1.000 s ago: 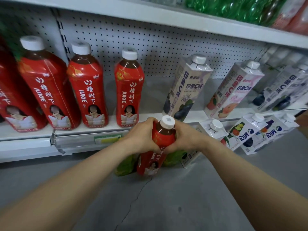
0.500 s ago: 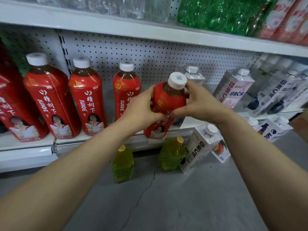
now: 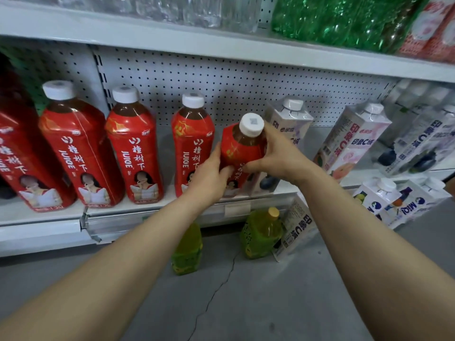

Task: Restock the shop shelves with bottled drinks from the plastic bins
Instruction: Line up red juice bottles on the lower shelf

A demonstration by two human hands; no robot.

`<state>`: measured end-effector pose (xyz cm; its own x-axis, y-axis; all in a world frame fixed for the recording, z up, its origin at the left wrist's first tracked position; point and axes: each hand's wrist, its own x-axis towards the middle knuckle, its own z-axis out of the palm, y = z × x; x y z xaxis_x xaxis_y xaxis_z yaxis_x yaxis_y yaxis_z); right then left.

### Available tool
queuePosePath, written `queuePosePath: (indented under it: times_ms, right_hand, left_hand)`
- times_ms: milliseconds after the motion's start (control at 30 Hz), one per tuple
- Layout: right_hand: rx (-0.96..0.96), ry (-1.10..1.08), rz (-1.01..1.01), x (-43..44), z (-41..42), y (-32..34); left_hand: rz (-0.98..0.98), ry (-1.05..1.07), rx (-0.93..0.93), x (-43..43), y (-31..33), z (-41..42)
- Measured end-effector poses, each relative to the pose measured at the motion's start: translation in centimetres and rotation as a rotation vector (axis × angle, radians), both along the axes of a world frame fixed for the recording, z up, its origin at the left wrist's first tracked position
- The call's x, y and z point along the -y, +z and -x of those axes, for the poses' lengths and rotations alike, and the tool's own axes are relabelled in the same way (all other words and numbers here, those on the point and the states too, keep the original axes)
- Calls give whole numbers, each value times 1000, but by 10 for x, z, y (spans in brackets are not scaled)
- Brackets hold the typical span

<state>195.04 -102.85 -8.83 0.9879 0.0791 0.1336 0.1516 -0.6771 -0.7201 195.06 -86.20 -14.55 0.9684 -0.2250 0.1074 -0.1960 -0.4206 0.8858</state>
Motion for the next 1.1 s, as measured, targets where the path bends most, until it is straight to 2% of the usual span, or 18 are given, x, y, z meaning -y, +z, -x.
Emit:
queuePosePath:
  times_ms: [200, 400, 633, 767, 1100]
  right_hand:
    - [32, -46, -147, -8, -14, -14]
    - [-75, -134, -455, -12, -15, -40]
    - [-216, -156, -489, -12, -16, -53]
    - [-289, -142, -411, -21, -9, -66]
    - [-320, -176, -414, -8, 0, -68]
  left_hand:
    - [38, 38, -76, 8, -4, -11]
    - [157, -10, -144, 15, -15, -12]
    - [122, -94, -211, 11, -27, -24]
    - [105, -116, -202, 11, -33, -20]
    - [109, -196, -235, 15, -39, -16]
